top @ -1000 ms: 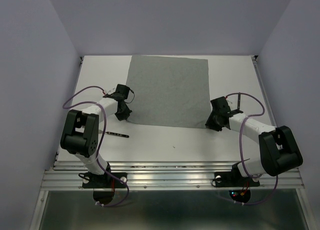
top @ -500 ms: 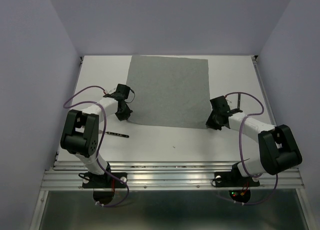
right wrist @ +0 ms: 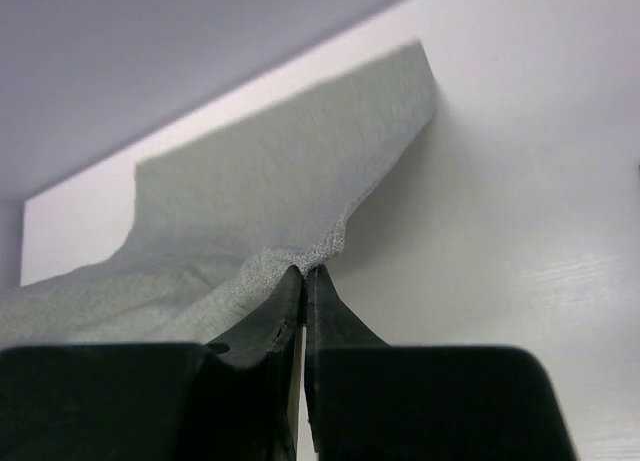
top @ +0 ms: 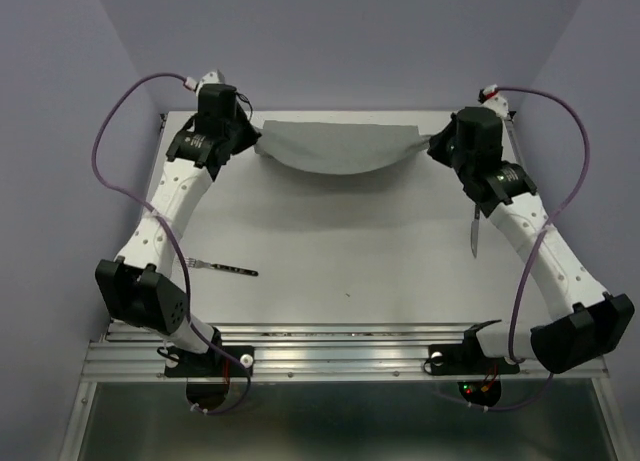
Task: Fold the napkin into a case and place the utensils inside
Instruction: Pick up the flattened napkin from the center of the board, then fold and flatten the napkin at the center of the board.
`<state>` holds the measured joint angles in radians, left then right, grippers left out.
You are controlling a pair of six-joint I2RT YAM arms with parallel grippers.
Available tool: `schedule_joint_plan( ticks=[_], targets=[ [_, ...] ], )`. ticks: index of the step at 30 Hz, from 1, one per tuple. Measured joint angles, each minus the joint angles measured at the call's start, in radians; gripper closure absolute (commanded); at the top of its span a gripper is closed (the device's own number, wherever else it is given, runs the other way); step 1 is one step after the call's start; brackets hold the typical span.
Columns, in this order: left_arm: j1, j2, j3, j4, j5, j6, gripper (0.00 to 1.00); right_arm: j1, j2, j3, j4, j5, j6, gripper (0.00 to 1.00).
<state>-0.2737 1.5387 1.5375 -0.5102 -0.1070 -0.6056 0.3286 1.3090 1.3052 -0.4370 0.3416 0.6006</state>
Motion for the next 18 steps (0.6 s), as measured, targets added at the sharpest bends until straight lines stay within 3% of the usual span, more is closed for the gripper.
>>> schedule_joint_plan(
  ticks=[7,14,18],
  targets=[
    [0.000,-0.138,0.201,0.035,0.030,0.092,1.00,0.000,-0.079,0.258,0.001,0.045,-0.093,0.99],
    [0.000,-0.314,0.240,0.130,0.101,0.159,1.00,0.000,-0.216,0.376,0.001,0.054,-0.146,0.99],
    [-0.002,-0.445,0.177,0.232,0.194,0.164,1.00,0.001,-0.306,0.407,0.001,0.025,-0.152,0.99]
  ],
)
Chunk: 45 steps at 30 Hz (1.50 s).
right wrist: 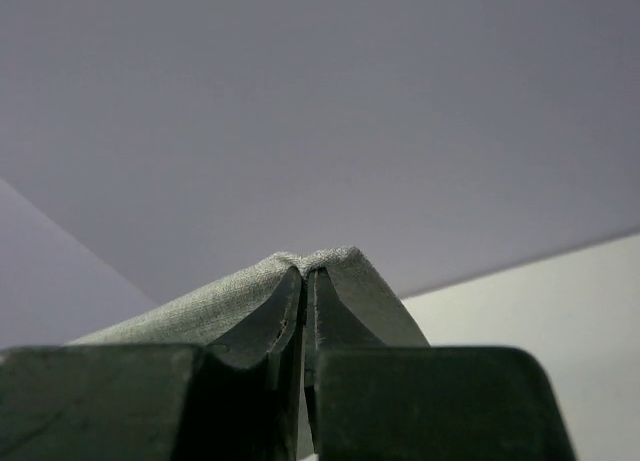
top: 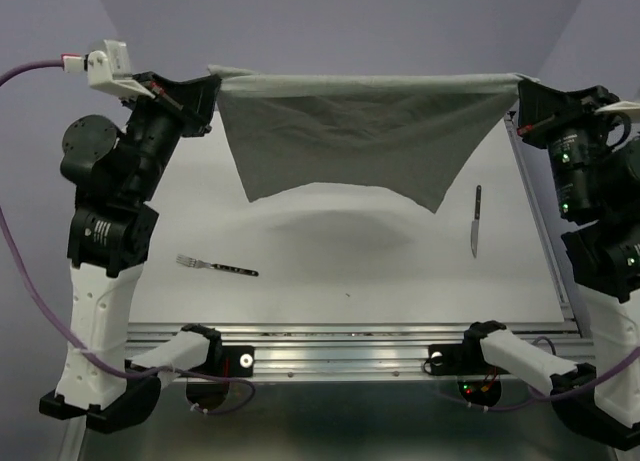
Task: Fold the napkin into a case and place the utensils inside
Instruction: Fold and flatten the napkin at the center of the board.
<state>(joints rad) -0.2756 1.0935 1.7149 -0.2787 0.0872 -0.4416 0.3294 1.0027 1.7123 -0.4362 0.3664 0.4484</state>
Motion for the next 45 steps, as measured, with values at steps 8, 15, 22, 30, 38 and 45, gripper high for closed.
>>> schedule_joint_plan(
  ticks=[8,15,22,30,38,45],
  targets=[
    [-0.007,-0.170,-0.022,0.027,0.102,-0.006,1.00,0.014,-0.143,0.006,-0.009,-0.078,0.024,0.99],
    [-0.011,-0.203,-0.091,0.027,0.128,-0.018,1.00,0.014,-0.200,-0.065,-0.025,-0.057,0.042,0.99],
    [-0.010,-0.086,-0.265,0.037,0.060,-0.011,1.00,0.012,-0.091,-0.218,-0.032,0.116,0.015,0.99],
    [-0.002,0.212,-0.420,0.095,0.023,-0.009,1.00,-0.004,0.193,-0.391,0.043,0.232,-0.063,0.99],
    [0.004,0.598,-0.333,0.142,0.009,0.002,1.00,-0.129,0.575,-0.387,0.206,0.152,-0.102,0.99],
    [0.026,0.848,-0.150,0.132,0.014,0.003,1.00,-0.189,0.855,-0.204,0.282,0.054,-0.113,0.99]
  ],
)
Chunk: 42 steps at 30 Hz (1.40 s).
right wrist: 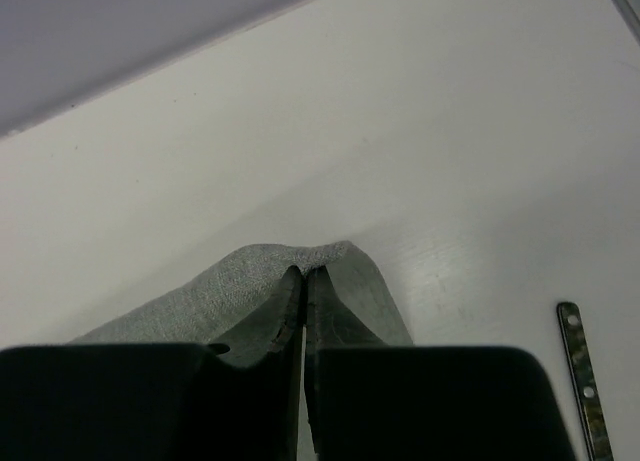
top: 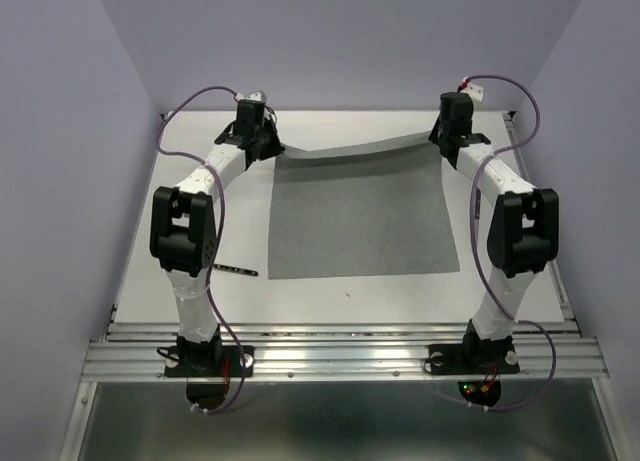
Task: Fold the napkin into a case and place the utensils inside
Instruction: Fold and flatten the napkin at the center of the board.
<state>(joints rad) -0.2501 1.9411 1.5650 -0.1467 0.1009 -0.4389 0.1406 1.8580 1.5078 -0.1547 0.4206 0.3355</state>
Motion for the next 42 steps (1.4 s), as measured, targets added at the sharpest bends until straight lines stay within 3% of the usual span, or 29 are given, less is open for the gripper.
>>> schedule_joint_plan(
  ticks=[4,10,21,28,34,42],
  targets=[
    [0.026,0.062,0.103,-0.014,0.021,-0.003,1.00,-0.041,0.135,0.130,0.022,-0.064,0.006,0.99],
    [0.055,0.127,0.262,-0.023,0.042,-0.003,1.00,-0.053,0.209,0.204,0.033,-0.129,0.020,0.99],
    [0.062,0.171,0.320,-0.061,0.057,0.011,1.00,-0.055,0.102,0.045,0.031,-0.185,0.062,0.99],
    [0.062,0.172,0.320,-0.077,0.086,0.011,1.00,-0.055,0.060,0.037,-0.003,-0.208,0.088,0.99],
    [0.060,0.116,0.220,-0.131,0.125,0.008,1.00,-0.055,-0.085,-0.090,-0.050,-0.259,0.119,0.99],
    [0.040,-0.159,-0.123,-0.162,0.143,-0.005,1.00,-0.055,-0.334,-0.357,-0.096,-0.370,0.159,0.99]
  ],
)
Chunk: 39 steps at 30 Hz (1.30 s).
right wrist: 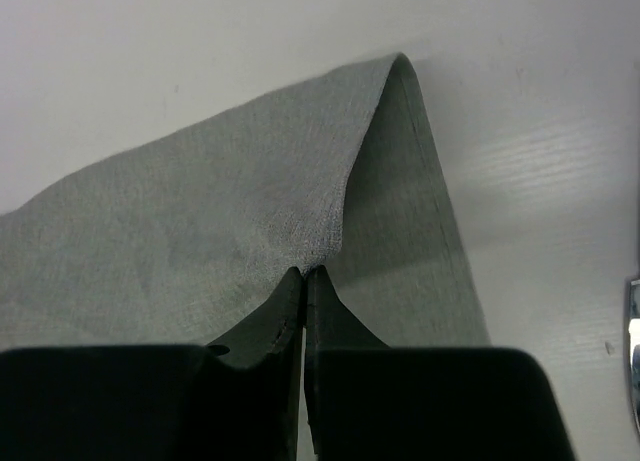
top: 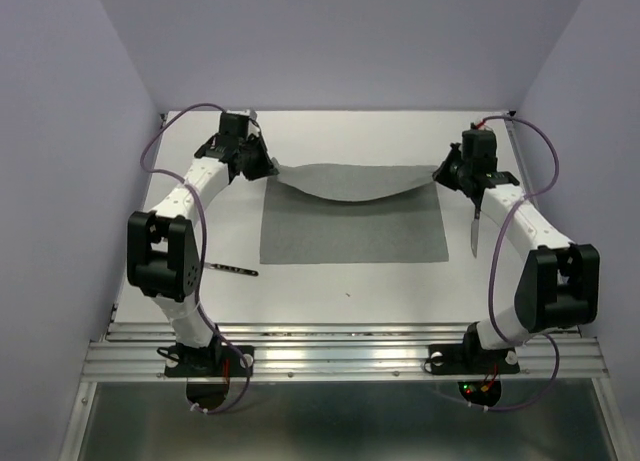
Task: Fold the napkin into a case and place the utensils inside
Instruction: Fold and flatten the napkin at the center of the board.
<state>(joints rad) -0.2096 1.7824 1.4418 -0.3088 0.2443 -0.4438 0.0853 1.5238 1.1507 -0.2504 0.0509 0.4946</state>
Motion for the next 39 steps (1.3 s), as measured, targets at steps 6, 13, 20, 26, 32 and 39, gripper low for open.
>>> schedule_joint_plan(
  ticks=[6,13,20,26,32,39],
  targets=[
    [-0.027,-0.157,-0.215,0.005,0.009,-0.004,1.00,0.000,-0.113,-0.163,-0.057,-0.035,0.003,0.99],
    [-0.049,-0.195,-0.362,0.013,0.010,-0.012,1.00,0.000,-0.199,-0.291,-0.107,-0.051,0.021,0.99],
    [-0.049,-0.223,-0.380,-0.005,-0.003,-0.008,1.00,0.000,-0.262,-0.301,-0.141,-0.025,0.025,0.99],
    [-0.049,-0.280,-0.357,-0.058,-0.019,-0.004,1.00,0.000,-0.333,-0.301,-0.193,0.005,0.023,0.99],
    [-0.052,-0.354,-0.394,-0.057,-0.029,-0.023,1.00,0.000,-0.371,-0.317,-0.211,0.008,0.036,0.99],
    [-0.053,-0.373,-0.557,-0.018,-0.025,-0.088,1.00,0.000,-0.359,-0.425,-0.216,-0.003,0.069,0.99]
  ],
)
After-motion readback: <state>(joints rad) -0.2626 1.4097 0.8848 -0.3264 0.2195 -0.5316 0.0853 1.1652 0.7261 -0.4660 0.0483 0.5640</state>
